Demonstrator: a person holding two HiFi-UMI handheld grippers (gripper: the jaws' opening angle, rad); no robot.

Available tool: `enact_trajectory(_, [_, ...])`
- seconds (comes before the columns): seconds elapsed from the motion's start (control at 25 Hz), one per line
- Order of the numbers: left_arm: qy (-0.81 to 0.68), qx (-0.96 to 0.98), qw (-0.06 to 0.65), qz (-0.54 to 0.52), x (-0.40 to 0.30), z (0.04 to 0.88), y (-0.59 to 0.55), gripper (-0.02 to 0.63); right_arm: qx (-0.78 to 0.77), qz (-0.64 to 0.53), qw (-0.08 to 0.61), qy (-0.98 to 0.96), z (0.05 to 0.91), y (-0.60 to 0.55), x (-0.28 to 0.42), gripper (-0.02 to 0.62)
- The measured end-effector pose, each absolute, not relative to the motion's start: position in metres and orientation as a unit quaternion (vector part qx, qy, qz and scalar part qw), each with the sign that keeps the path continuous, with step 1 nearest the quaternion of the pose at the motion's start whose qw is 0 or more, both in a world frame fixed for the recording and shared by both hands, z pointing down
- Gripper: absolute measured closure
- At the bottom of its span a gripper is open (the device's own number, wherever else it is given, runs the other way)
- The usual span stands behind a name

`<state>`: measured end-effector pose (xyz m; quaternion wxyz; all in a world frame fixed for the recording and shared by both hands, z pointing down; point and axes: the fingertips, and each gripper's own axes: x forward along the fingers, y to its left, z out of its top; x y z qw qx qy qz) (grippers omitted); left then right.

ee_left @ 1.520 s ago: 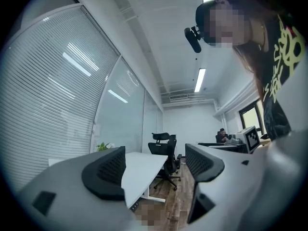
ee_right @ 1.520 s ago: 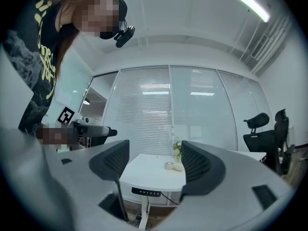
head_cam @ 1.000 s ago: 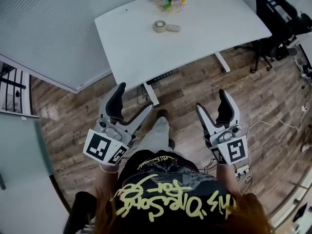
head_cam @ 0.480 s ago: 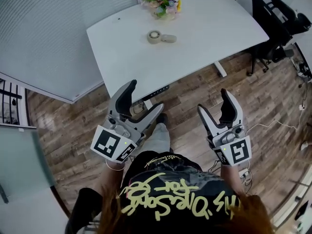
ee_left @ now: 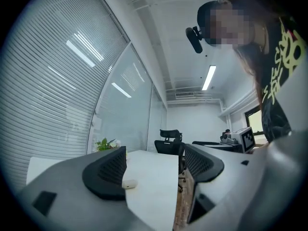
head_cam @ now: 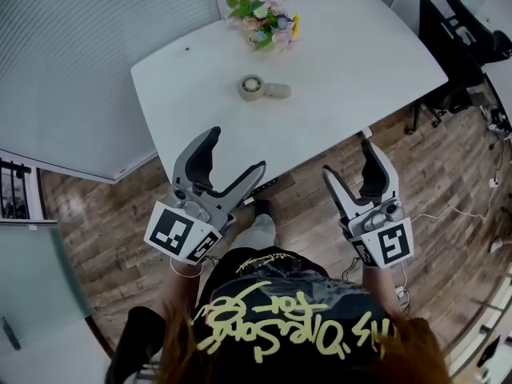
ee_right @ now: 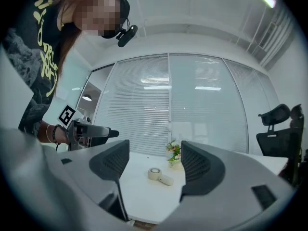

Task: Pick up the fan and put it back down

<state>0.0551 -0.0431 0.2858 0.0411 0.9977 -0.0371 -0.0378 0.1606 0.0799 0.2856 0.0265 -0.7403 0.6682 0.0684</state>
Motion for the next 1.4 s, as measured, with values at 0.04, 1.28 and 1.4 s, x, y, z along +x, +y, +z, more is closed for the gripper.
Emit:
enact_trajectory(0.04, [-0.035, 0.998, 0.042, -0.036, 0.061, 0.286, -0.049, 0.233, -0.743, 0.063, 0.021, 0.666, 0.289, 0.073, 0.167, 0.276])
enact_trajectory(1.28, [-0.042, 0.996, 0.078, -0.021, 0.122, 0.313, -0.171, 0.236, -0.717, 0.033, -0.016, 0.697, 0.31, -0.076, 0.232, 0.276])
enact_trajectory(1.4, [-0.06, 0.996, 0.068, -0.012, 0.119, 0.313, -0.174, 0.236, -0.694, 0.041, -0.019, 0.718, 0.308, -0.092, 0.234, 0.276])
